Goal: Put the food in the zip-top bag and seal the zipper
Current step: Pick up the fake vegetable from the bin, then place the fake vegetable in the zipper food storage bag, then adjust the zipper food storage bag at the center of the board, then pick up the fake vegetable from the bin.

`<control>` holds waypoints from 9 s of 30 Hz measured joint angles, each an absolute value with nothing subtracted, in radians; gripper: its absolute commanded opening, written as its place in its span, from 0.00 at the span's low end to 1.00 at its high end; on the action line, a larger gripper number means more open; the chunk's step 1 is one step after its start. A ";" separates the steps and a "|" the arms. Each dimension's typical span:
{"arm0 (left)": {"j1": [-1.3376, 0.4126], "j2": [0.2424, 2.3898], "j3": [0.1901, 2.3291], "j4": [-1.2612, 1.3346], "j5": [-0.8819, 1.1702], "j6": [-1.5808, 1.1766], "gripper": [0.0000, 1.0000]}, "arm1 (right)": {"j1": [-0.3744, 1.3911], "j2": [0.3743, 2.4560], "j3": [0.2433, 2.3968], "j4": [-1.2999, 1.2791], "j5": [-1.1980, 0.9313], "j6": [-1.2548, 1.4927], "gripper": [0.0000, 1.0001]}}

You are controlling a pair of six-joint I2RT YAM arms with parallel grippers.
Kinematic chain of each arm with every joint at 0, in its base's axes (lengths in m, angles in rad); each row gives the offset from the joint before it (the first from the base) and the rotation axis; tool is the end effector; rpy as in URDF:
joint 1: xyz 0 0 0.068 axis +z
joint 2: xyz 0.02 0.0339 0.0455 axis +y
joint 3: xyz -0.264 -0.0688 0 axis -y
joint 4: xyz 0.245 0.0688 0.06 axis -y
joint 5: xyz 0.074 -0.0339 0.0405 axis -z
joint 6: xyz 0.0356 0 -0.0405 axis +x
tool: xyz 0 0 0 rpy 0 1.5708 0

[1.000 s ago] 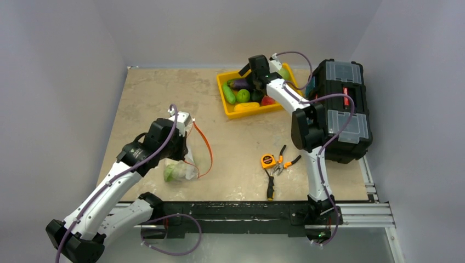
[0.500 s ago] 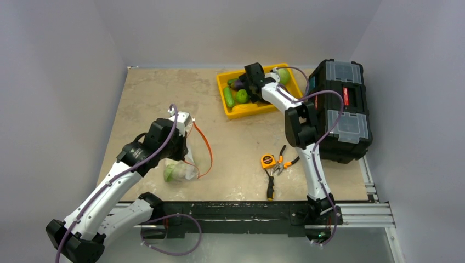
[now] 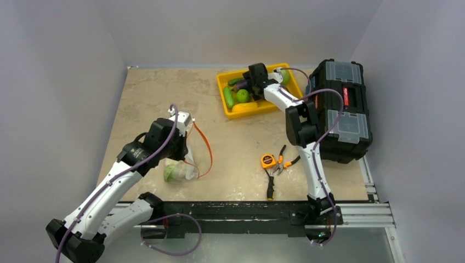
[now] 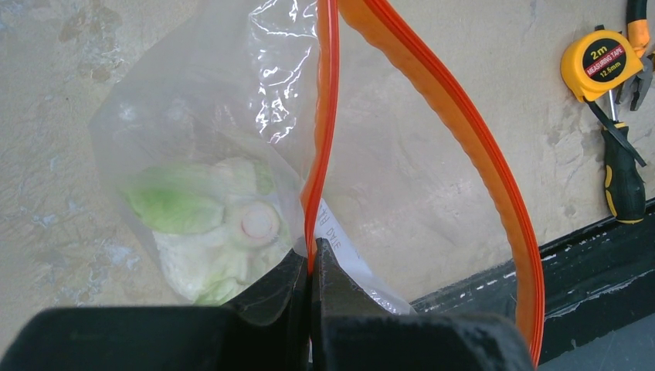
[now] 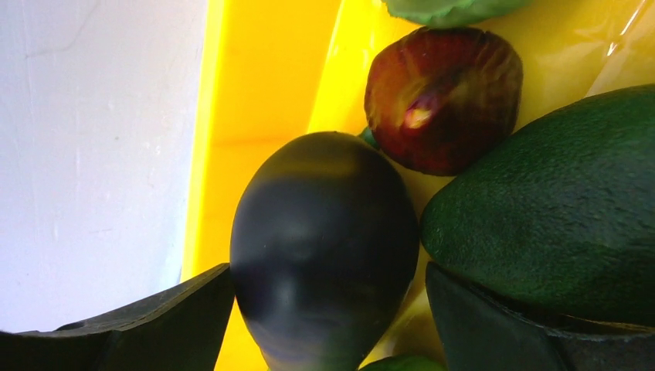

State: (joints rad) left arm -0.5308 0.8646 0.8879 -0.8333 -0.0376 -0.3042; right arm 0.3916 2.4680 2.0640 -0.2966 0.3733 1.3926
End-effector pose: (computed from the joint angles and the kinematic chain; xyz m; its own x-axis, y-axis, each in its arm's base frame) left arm 0.1454 -0.0838 0.3007 -0.7408 0.0878 -0.6660 0.2742 0.9446 -0.1805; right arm 0.5199 0.2006 0.1680 -0.2018 0.9081 -0.3669 0.5691 0.4136 0.7107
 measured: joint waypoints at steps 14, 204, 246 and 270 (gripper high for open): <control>-0.530 0.870 0.888 -0.833 -0.037 -0.304 0.00 | 0.376 2.425 1.957 -0.169 0.316 1.294 0.38; -0.530 0.535 0.979 -1.053 -0.061 -0.471 0.00 | 1.221 1.472 1.244 -0.085 0.220 0.485 0.41; -0.493 0.685 0.892 -0.831 -0.084 -0.269 0.00 | 0.506 2.367 1.904 -0.326 0.344 0.256 0.62; -0.491 0.686 0.891 -0.832 -0.087 -0.270 0.00 | 0.580 1.522 1.214 -0.075 0.068 0.335 0.00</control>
